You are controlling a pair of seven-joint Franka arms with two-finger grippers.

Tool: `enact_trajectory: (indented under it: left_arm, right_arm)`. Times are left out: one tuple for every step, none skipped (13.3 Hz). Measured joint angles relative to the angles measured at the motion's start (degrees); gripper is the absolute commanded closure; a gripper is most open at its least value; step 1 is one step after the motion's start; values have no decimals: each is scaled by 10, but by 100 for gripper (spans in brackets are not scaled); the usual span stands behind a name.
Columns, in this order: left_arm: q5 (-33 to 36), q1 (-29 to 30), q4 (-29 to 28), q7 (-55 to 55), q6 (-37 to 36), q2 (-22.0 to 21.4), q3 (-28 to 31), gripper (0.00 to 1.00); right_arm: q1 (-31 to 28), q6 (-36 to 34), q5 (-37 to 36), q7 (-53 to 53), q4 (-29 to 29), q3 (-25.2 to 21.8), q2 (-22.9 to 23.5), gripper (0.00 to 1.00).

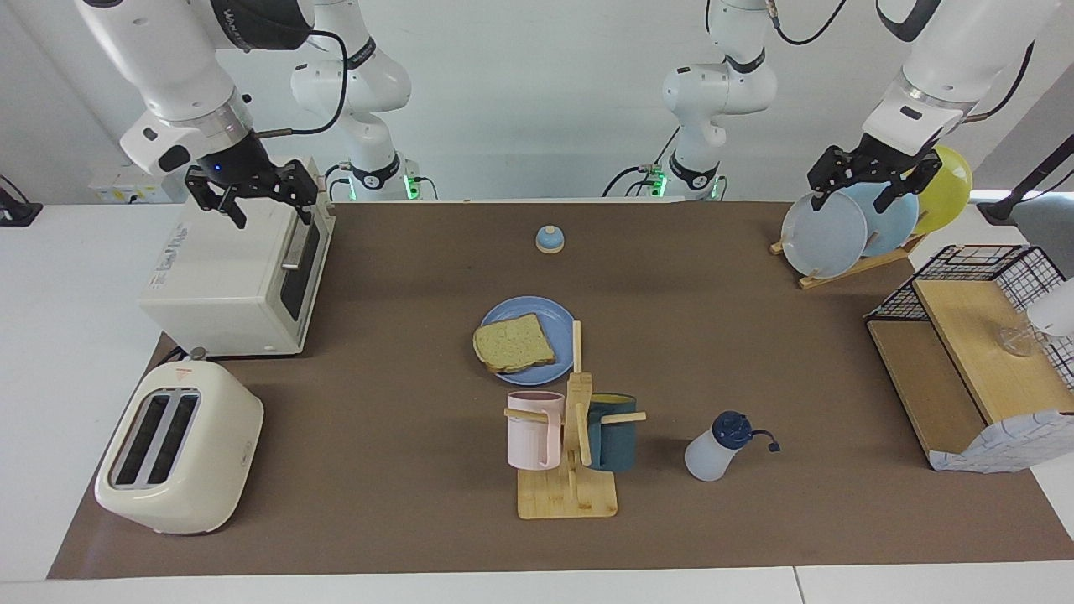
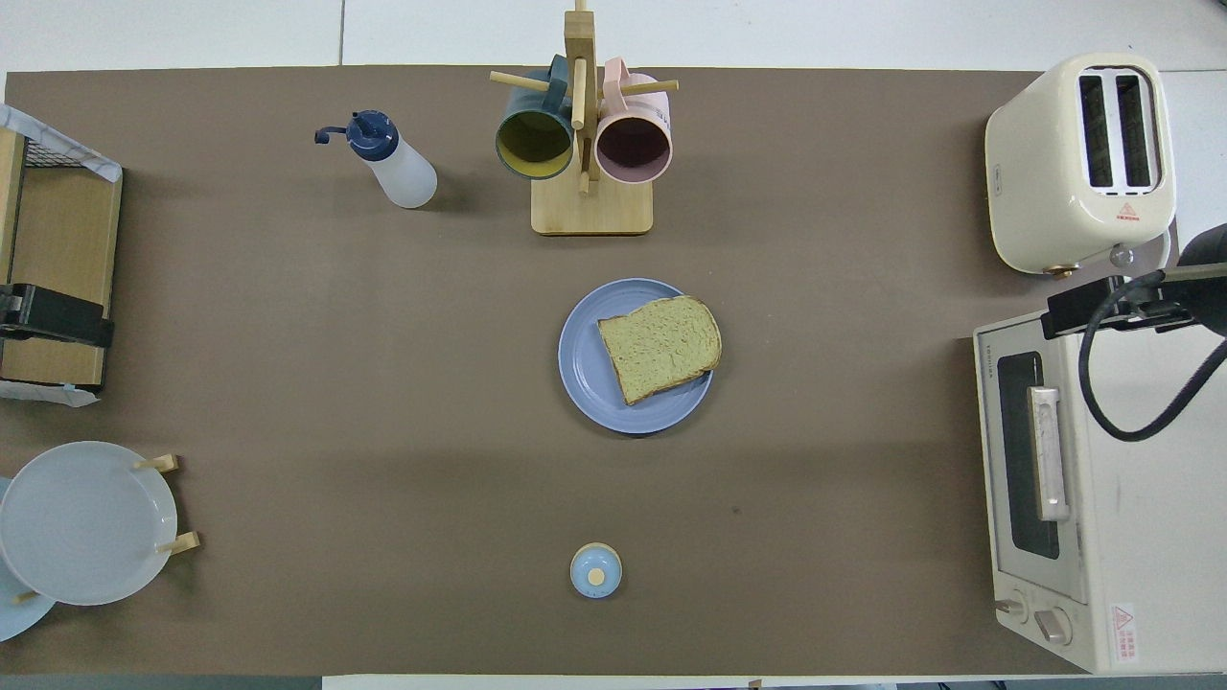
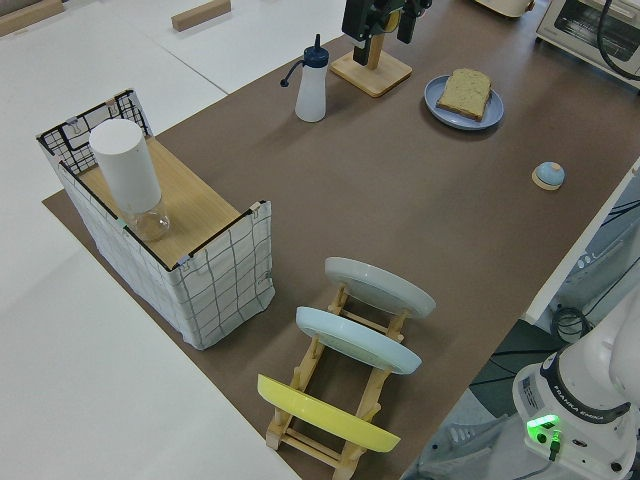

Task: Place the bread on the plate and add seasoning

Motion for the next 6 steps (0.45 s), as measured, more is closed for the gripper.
enact_trajectory:
  left_arm:
    - [-3,0,0,0,2,1,0,0]
    - [-10,0,0,0,7,1,0,0]
    - [-15,0,0,0,11,2,0,0]
    - [-17,0,0,0,13,3,0,0]
    - [-19,0,0,0,13,4,0,0]
    - [-19,0,0,0,13,4,0,0]
  right_arm:
    - [0,0,0,0,0,0,0,0]
    - [0,0,0,0,0,0,0,0]
    - [0,0,0,0,0,0,0,0]
    - [0,0,0,0,0,0,0,0]
    - [0,0,0,0,0,0,0,0]
    - [0,0,0,0,0,0,0,0]
